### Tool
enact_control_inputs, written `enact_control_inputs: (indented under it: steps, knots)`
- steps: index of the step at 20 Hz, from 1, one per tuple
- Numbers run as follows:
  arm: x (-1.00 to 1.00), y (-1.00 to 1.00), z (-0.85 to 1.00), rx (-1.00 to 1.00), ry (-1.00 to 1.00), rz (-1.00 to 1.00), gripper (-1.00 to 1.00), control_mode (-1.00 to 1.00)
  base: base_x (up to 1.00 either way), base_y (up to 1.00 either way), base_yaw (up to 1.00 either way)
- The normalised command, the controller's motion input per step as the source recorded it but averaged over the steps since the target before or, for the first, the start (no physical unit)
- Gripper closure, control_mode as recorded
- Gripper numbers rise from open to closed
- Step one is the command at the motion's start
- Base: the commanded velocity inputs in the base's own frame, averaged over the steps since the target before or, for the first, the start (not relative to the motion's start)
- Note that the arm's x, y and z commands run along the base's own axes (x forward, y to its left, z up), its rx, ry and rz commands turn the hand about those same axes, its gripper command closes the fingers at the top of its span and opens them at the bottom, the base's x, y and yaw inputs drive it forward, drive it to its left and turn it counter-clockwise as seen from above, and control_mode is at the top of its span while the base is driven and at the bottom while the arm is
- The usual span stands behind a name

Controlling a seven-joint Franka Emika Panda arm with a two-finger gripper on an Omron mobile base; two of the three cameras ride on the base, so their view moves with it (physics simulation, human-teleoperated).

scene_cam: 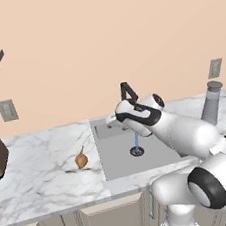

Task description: Turn on the sink faucet. Then move the onion from the counter to the sink. Turn off the sink. Move the vegetable from the sink to the pot next to the stove. Finally move the pot to the front right burner.

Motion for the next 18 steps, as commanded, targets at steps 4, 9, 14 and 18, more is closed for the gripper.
enact_control_inputs:
  steps: [4,9,14,18]
  knots:
    - [0.02,0.31,0.00,-0.01,0.05,-0.01,-1.00,-1.00,0.00,0.00,0.00]
    - [-0.02,0.25,0.00,0.00,0.01,0.03,-1.00,-1.00,0.00,0.00,0.00]
    - [0.00,0.56,-0.01,-0.01,0.05,0.00,-1.00,-1.00,0.00,0.00,0.00]
    - [0.00,0.55,-0.10,-0.07,0.08,0.00,-1.00,-1.00,0.00,0.00,0.00]
